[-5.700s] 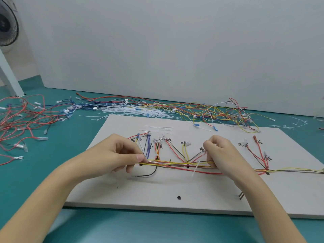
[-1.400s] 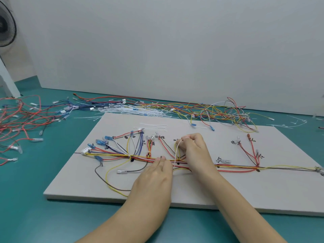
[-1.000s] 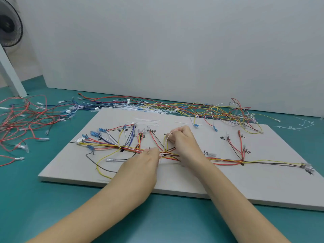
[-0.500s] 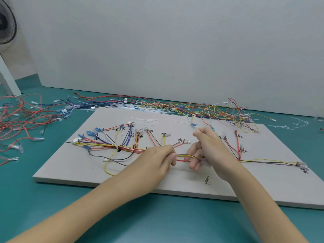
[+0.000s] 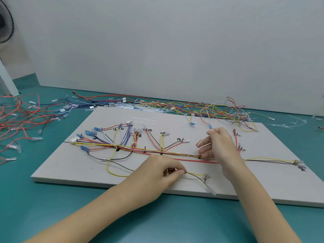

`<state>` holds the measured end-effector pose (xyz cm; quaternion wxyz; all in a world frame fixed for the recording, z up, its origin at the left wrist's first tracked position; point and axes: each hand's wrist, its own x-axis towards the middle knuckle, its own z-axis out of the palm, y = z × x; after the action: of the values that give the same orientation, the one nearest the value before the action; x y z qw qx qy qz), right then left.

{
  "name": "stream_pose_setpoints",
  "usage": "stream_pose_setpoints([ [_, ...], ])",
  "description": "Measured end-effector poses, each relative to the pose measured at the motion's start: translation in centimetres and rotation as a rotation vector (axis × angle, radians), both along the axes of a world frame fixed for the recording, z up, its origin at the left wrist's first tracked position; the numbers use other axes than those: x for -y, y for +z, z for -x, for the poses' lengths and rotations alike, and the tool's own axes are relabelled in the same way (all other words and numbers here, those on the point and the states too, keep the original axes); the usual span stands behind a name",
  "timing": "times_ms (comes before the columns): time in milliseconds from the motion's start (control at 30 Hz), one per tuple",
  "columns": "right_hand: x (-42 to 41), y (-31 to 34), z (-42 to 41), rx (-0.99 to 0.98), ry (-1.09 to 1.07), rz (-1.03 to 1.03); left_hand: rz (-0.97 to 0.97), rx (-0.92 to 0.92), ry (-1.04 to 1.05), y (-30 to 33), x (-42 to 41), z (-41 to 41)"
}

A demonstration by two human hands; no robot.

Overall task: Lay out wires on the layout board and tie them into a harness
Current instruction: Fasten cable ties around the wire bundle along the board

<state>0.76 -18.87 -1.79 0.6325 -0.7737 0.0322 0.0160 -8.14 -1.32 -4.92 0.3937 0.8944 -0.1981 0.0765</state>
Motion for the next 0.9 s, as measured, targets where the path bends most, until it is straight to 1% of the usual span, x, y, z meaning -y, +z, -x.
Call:
stream_pose_setpoints([
  [167, 0.4, 0.4, -0.1, 0.041, -0.036, -0.167, 0.061, 0.040, 0.006, -0.2, 0.6, 0.0],
  [300, 0.4, 0.6, 0.0, 0.042, -0.027, -0.195, 0.082, 0.019, 0.007, -0.2, 1.1, -0.3],
  [367, 0.4, 0.6, 0.1, 0.038, -0.028, -0.213, 0.061, 0.004, 0.005, -0.1, 1.4, -0.4],
  [467, 0.3, 0.7, 0.2, 0.026, -0.013, -0.239, 0.025, 0.032, 0.017, 0.2, 1.9, -0.5],
  [533, 0.2, 0.6, 0.3, 0.021, 0.002, -0.277, 0.090, 0.037, 0.055, 0.5, 2.2, -0.5],
  [600, 0.1, 0.6, 0.5, 0.025, 0.000, -0.298, 0.210, 0.007, 0.104, 0.6, 2.2, -0.5],
  [667, -0.2, 0.5, 0.8, 0.023, 0.004, -0.279, 0.306, -0.016, 0.148, 0.7, 2.2, -0.6],
  [733, -0.8, 0.2, 1.1, 0.025, 0.014, -0.208, 0.362, -0.019, 0.186, 0.7, 2.1, -0.6],
  [900, -2.0, -0.7, 1.3, 0.078, -0.035, -0.128, 0.424, -0.016, 0.241, 0.8, 1.9, -0.8],
])
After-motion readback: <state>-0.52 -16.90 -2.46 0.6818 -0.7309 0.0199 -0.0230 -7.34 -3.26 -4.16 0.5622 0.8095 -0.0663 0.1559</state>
